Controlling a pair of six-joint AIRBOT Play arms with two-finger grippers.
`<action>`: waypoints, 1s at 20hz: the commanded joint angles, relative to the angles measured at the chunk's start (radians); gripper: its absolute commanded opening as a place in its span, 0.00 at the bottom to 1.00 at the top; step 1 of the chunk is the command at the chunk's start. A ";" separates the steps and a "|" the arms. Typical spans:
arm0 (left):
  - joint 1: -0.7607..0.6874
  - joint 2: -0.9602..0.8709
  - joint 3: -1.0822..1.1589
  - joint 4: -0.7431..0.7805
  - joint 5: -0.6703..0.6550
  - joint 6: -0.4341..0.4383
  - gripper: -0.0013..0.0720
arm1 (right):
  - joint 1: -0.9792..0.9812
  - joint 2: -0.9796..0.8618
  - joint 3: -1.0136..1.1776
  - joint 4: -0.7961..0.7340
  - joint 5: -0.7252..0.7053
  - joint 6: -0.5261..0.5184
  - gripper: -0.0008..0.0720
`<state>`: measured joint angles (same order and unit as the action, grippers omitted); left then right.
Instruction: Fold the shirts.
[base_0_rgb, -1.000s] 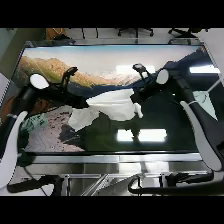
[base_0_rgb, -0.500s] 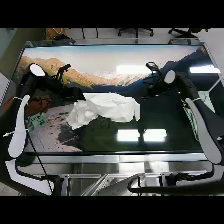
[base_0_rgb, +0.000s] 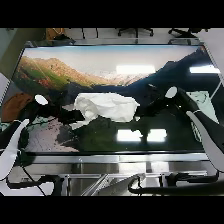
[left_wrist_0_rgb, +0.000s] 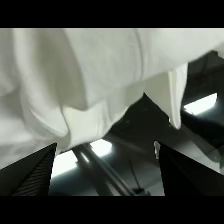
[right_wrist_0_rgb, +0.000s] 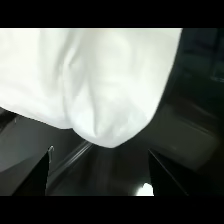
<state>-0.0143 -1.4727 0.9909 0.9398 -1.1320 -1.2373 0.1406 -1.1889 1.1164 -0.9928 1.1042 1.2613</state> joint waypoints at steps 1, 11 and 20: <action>-0.023 -0.020 -0.073 -0.051 0.219 0.025 0.97 | 0.055 -0.058 -0.049 0.085 -0.120 -0.037 0.93; -0.032 -0.075 0.142 -0.049 0.023 0.055 0.04 | 0.066 -0.084 -0.049 0.264 -0.175 -0.183 0.05; -0.032 0.262 0.377 -0.051 -0.157 -0.026 0.04 | -0.144 0.325 0.090 0.260 -0.019 -0.194 0.05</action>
<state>-0.0456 -1.3262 1.2720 0.8898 -1.2140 -1.2236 0.0860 -1.0065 1.1419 -0.7353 1.0313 1.0714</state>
